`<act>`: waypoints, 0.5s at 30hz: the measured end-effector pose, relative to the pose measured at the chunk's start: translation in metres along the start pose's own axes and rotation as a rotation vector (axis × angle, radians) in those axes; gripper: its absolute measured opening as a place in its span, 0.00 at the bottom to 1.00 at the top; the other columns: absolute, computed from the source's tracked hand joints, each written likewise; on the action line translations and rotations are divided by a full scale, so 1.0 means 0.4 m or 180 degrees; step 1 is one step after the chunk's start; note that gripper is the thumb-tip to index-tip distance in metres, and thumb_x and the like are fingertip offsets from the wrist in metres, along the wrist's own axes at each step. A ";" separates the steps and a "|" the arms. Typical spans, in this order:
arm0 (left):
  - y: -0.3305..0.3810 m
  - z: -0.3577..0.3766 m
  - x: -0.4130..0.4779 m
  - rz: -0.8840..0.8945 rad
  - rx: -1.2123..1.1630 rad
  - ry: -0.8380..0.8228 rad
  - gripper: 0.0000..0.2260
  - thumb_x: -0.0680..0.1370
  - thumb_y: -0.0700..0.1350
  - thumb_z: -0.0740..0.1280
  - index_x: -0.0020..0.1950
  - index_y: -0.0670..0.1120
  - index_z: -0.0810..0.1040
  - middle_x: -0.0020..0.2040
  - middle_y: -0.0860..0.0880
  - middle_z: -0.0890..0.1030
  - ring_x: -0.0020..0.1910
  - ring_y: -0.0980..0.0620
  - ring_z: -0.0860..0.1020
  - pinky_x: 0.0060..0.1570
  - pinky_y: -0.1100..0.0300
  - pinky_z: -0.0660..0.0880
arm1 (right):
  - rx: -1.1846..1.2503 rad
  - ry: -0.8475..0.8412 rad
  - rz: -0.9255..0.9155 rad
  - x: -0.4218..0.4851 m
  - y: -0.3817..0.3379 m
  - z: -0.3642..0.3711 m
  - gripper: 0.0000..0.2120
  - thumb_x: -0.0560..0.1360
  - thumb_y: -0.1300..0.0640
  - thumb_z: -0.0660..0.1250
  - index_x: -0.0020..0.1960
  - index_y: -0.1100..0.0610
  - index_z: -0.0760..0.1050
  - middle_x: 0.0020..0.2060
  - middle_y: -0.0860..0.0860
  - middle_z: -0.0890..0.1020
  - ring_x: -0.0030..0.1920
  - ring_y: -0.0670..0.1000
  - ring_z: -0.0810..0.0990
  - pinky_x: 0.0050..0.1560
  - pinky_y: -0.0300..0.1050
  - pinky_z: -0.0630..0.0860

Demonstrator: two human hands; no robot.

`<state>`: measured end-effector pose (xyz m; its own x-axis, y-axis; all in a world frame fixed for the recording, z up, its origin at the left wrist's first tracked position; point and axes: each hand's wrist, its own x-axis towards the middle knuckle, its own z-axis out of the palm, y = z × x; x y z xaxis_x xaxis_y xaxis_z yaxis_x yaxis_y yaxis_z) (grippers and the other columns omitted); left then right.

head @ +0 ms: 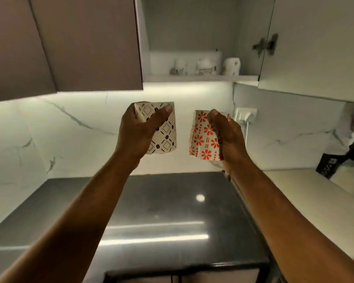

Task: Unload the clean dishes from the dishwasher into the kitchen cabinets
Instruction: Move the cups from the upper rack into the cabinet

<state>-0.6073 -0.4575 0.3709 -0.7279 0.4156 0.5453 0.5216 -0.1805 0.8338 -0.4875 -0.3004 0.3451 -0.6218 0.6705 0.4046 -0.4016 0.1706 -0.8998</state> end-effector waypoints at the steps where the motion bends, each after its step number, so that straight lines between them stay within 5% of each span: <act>1: 0.016 0.016 0.036 0.0056 -0.0017 0.0041 0.21 0.71 0.60 0.73 0.53 0.45 0.79 0.42 0.51 0.85 0.40 0.54 0.84 0.36 0.60 0.77 | -0.0028 -0.0015 -0.0079 0.036 -0.018 -0.004 0.21 0.70 0.40 0.66 0.54 0.54 0.78 0.47 0.53 0.85 0.48 0.55 0.85 0.52 0.54 0.81; 6: 0.108 0.087 0.201 0.0377 -0.0126 0.0244 0.20 0.71 0.59 0.74 0.54 0.46 0.77 0.43 0.50 0.84 0.40 0.54 0.84 0.36 0.61 0.78 | -0.0118 -0.0155 -0.0478 0.216 -0.125 -0.024 0.22 0.70 0.38 0.65 0.55 0.53 0.78 0.47 0.51 0.85 0.46 0.53 0.85 0.46 0.49 0.81; 15: 0.295 0.137 0.476 0.1105 -0.0285 0.0253 0.29 0.67 0.64 0.74 0.58 0.45 0.77 0.47 0.48 0.85 0.45 0.51 0.85 0.45 0.50 0.82 | 0.0030 -0.0167 -0.1243 0.473 -0.352 -0.026 0.21 0.69 0.39 0.66 0.54 0.53 0.77 0.48 0.54 0.85 0.45 0.54 0.86 0.44 0.51 0.83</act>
<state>-0.6599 -0.3508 0.5686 -0.5483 0.2461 0.7992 0.7053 -0.3774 0.6001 -0.5417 -0.1902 0.5467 -0.4543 0.5186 0.7243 -0.6207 0.3989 -0.6750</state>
